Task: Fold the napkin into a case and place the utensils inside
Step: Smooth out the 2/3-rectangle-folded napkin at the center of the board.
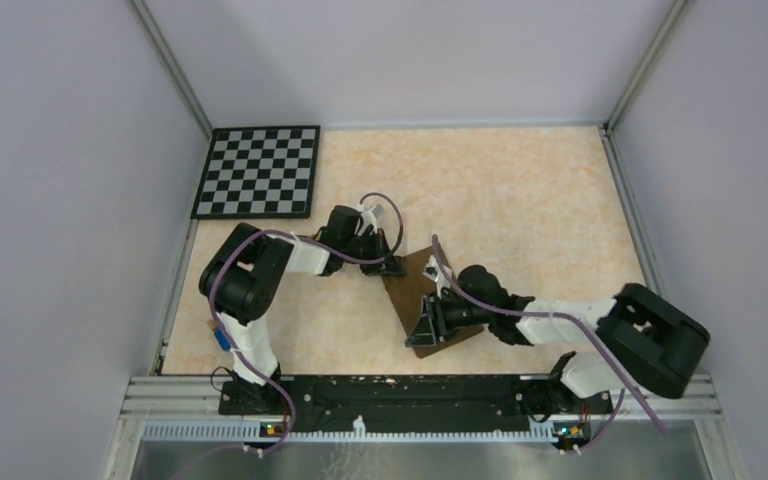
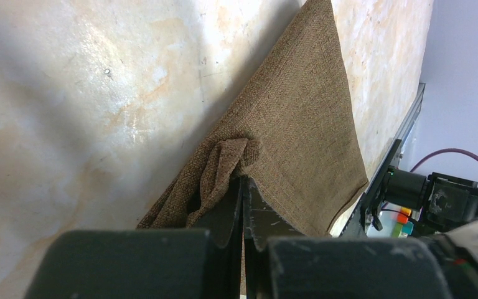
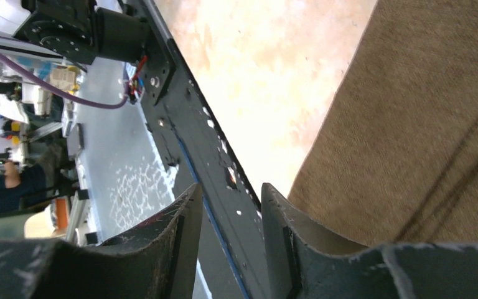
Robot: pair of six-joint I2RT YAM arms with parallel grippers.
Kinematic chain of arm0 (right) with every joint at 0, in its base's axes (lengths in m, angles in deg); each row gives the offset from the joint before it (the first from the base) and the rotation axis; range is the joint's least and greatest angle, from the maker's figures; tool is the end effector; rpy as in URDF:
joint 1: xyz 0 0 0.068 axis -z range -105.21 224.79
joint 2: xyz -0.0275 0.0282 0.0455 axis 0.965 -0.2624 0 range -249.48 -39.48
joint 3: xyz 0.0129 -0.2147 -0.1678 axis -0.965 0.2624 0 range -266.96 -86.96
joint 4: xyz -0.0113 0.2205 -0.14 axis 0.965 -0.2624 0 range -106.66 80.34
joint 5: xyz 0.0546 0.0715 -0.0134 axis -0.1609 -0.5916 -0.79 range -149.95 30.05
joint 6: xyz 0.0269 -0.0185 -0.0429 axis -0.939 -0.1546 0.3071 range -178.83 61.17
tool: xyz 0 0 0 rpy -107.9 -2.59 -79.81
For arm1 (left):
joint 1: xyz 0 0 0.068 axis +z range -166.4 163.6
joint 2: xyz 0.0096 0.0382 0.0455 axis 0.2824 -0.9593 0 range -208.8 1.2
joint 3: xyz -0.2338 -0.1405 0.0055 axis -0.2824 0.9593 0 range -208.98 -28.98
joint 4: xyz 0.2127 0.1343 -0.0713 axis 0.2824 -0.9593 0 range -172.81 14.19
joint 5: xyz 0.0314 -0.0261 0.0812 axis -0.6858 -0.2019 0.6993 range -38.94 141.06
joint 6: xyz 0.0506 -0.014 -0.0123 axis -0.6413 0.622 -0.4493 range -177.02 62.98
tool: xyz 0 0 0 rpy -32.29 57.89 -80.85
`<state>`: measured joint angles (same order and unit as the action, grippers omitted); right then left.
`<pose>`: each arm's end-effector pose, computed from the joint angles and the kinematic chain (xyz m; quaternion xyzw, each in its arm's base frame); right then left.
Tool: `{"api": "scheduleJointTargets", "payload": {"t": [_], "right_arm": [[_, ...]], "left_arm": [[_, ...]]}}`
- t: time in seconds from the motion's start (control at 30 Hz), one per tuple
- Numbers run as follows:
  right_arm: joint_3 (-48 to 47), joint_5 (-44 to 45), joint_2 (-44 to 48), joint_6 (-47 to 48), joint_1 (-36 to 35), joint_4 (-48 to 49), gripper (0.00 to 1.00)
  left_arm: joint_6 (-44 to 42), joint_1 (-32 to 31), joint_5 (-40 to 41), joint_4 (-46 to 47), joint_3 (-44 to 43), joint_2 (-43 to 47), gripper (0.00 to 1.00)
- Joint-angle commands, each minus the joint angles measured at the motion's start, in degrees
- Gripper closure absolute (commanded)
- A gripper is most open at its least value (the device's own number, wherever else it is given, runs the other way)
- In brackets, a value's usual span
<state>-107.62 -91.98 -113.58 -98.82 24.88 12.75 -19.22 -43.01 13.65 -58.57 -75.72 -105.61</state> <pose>0.1345 0.1890 0.1527 -0.2076 0.8218 0.5042 0.1652 0.2993 -0.1741 0.1144 0.0430 0.8764 -0.4507 0.1641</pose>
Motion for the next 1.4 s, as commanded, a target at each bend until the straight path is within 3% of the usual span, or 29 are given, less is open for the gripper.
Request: {"api": "scheduleJointTargets", "payload": {"t": [0.0, 0.17, 0.3, 0.47, 0.57, 0.67, 0.73, 0.87, 1.0, 1.1, 1.23, 1.37], "right_arm": [[0.1, -3.4, -9.8, -2.2, -0.8, 12.9, 0.63], [7.6, -2.2, -15.6, -5.9, -1.6, 23.1, 0.65], [13.1, -1.7, -11.3, -8.6, -2.1, 21.6, 0.67], [9.0, 1.9, 9.4, -3.9, -0.8, -2.3, 0.62], [6.2, 3.1, 17.9, 0.4, 11.0, -13.4, 0.54], [3.7, 5.6, 15.5, 2.9, 23.5, -20.0, 0.54], [1.5, 7.3, 12.8, 3.5, 28.2, -22.9, 0.56], [-3.9, 19.1, 13.3, 5.4, 30.2, -30.8, 0.51], [-6.4, 17.3, 8.2, 8.3, 31.5, -32.3, 0.48], [-4.8, 14.9, 5.9, 8.9, 31.5, -29.8, 0.55], [-1.3, 12.7, 7.0, 7.1, 31.1, -26.1, 0.71], [0.6, 9.0, 8.6, 3.2, 26.5, -22.9, 0.78]], "left_arm": [[-3.1, 0.7, 5.6, -3.2, -0.4, -2.7, 1.00], [-3.8, 0.7, 4.4, -3.5, -2.4, -5.1, 1.00], [-5.1, 0.7, 3.6, -5.0, -4.7, -7.1, 1.00], [-9.3, 0.7, 4.9, -10.8, -9.7, -8.0, 1.00], [-12.4, 0.7, 5.2, -15.2, -13.7, -9.1, 1.00], [-14.1, 0.7, 5.4, -19.2, -17.7, -11.3, 1.00], [-14.2, 0.7, 5.5, -20.0, -19.0, -11.9, 1.00], [-15.3, 0.1, 5.3, -21.5, -22.0, -13.1, 0.97], [-17.7, -1.3, 7.3, -26.5, -27.0, -15.1, 0.92], [-19.6, -2.9, 9.2, -30.4, -31.0, -14.6, 0.83], [-19.6, -4.8, 12.7, -35.7, -35.0, -9.5, 0.58], [-18.4, -6.9, 16.0, -38.1, -34.4, -0.5, 0.37]]}}
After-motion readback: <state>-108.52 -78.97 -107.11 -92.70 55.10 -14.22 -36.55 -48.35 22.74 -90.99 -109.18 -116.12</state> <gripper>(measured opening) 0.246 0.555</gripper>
